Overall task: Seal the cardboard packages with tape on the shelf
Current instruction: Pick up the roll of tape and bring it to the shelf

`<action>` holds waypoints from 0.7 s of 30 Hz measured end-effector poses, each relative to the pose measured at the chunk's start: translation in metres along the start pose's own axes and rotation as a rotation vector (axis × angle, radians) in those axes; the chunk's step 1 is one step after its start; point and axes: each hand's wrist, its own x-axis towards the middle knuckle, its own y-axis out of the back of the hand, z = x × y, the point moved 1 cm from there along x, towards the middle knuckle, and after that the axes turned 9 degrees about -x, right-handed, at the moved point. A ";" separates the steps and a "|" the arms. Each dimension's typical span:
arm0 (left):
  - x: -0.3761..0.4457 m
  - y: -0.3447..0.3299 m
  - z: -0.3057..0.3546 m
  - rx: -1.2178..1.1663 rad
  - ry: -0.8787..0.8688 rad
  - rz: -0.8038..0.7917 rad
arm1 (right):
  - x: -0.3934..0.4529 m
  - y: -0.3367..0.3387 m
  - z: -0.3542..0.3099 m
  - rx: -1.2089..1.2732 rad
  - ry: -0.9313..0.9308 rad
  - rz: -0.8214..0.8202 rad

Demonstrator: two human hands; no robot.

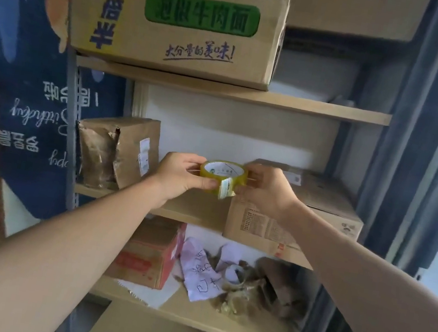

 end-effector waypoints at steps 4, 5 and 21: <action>0.008 -0.008 0.005 0.014 0.013 0.026 | 0.009 0.007 0.011 0.030 0.010 -0.022; 0.009 -0.009 0.005 0.019 0.010 0.032 | 0.010 0.006 0.013 0.043 0.006 -0.018; 0.034 0.004 -0.005 0.053 0.025 0.073 | 0.049 -0.011 0.017 0.112 -0.004 -0.080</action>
